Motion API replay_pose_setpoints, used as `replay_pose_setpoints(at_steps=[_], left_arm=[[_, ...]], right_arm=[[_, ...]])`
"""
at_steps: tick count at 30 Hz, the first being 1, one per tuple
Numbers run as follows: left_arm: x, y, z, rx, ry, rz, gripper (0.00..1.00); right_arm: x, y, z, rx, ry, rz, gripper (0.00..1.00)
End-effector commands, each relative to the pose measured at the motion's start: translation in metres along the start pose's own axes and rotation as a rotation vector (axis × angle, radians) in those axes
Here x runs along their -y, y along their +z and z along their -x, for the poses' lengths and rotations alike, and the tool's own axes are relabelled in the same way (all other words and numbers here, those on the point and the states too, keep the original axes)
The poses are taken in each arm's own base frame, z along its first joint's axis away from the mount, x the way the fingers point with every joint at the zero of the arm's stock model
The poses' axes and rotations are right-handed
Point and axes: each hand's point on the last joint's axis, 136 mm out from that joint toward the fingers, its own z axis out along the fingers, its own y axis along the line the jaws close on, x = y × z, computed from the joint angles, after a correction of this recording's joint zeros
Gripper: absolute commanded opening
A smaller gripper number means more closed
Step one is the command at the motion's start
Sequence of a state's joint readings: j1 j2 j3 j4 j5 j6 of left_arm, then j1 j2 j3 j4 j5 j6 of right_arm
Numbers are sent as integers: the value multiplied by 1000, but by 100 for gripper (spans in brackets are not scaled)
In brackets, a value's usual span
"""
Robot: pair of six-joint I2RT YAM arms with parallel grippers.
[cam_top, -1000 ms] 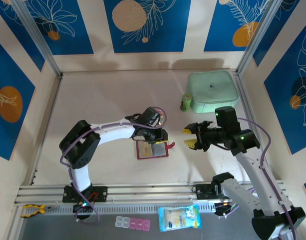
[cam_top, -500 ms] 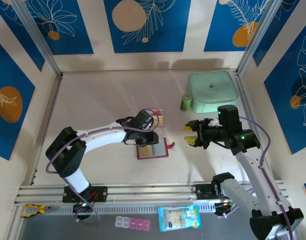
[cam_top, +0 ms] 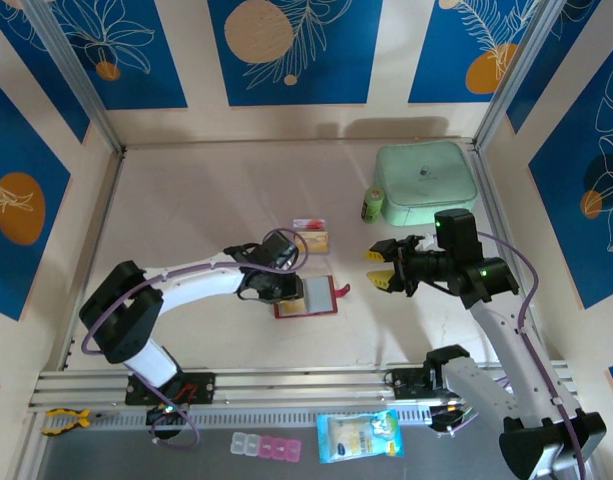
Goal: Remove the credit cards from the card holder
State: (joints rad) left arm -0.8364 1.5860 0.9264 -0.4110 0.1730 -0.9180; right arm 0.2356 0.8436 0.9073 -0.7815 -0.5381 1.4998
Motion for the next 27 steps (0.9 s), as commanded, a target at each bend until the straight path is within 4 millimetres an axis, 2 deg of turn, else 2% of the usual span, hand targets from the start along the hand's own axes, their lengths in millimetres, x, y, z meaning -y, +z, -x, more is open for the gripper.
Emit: replay_pose_setpoints(at_steps=[1,8,16,21,27], left_arm=[[-10,-1,-1,8,-9,21,31],[-23,7,-7,-6,-28,19,31],[-31,-4,3,55,-63,-32,31],[-34,-9,7,89,-93,-88,24],[-32,-11,15,103,-99,-141,23]], right_arm=[[-8,-1,-9,-19,-38,3,44],[-5,10,-1,24,-114,-37,41],[24,58,25,101,-435,-201,37],[37,89,22,18,-573,-166,37],[57,113,20,-81,-644,-168,38]])
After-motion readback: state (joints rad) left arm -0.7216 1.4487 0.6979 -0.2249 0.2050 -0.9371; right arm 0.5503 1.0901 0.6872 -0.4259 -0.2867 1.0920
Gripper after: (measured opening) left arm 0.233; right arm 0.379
